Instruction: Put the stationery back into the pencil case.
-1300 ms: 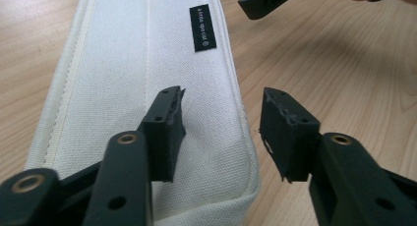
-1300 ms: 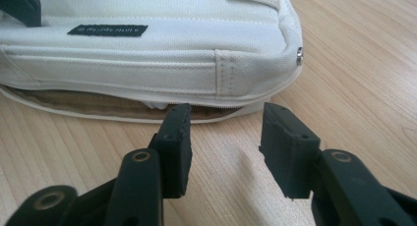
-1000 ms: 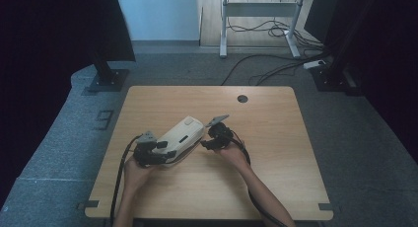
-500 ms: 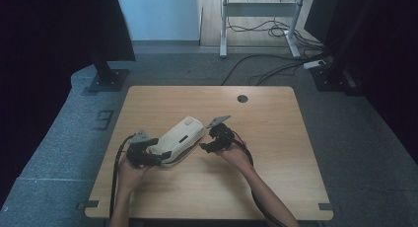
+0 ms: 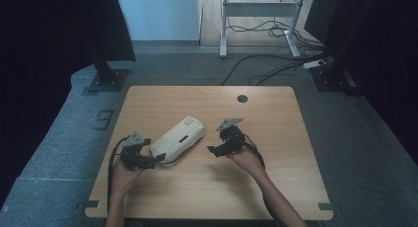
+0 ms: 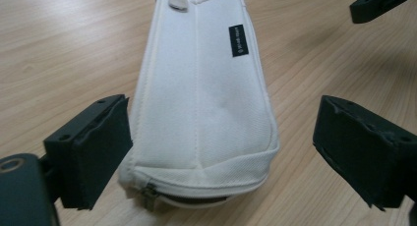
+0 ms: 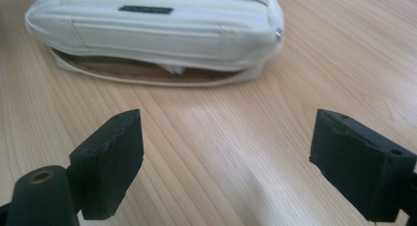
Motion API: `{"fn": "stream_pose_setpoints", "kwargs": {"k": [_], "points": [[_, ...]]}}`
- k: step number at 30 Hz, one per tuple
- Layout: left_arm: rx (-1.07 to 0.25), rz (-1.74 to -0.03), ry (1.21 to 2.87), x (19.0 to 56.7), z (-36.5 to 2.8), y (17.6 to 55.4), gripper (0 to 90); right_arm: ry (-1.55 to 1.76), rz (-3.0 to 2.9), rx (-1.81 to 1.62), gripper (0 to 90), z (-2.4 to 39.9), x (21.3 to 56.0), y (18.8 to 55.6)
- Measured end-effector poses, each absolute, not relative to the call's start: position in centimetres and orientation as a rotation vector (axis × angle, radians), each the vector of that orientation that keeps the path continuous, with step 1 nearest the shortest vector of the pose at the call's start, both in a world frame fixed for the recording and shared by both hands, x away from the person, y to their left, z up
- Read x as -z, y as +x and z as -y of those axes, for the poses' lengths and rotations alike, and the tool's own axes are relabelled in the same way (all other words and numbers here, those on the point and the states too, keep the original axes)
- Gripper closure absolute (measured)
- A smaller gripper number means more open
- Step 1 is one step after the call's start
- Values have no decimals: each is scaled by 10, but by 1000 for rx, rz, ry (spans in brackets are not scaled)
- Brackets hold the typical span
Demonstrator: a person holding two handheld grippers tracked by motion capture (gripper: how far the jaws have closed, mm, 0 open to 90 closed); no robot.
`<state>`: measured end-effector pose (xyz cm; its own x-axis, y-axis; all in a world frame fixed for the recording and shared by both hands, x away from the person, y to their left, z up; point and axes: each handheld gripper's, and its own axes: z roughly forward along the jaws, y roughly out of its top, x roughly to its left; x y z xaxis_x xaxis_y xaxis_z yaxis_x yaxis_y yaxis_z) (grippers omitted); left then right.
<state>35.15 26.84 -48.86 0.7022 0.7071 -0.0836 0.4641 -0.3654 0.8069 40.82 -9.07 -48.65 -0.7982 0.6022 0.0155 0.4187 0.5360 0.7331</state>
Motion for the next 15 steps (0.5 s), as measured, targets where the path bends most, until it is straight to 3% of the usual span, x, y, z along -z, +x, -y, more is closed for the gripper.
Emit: {"fn": "stream_pose_setpoints", "kwargs": {"k": [15], "points": [[-387, -944, 2062, 498, -290, 349, 9, 968, -2431, -1079, 4, 153, 494, 393]]}}
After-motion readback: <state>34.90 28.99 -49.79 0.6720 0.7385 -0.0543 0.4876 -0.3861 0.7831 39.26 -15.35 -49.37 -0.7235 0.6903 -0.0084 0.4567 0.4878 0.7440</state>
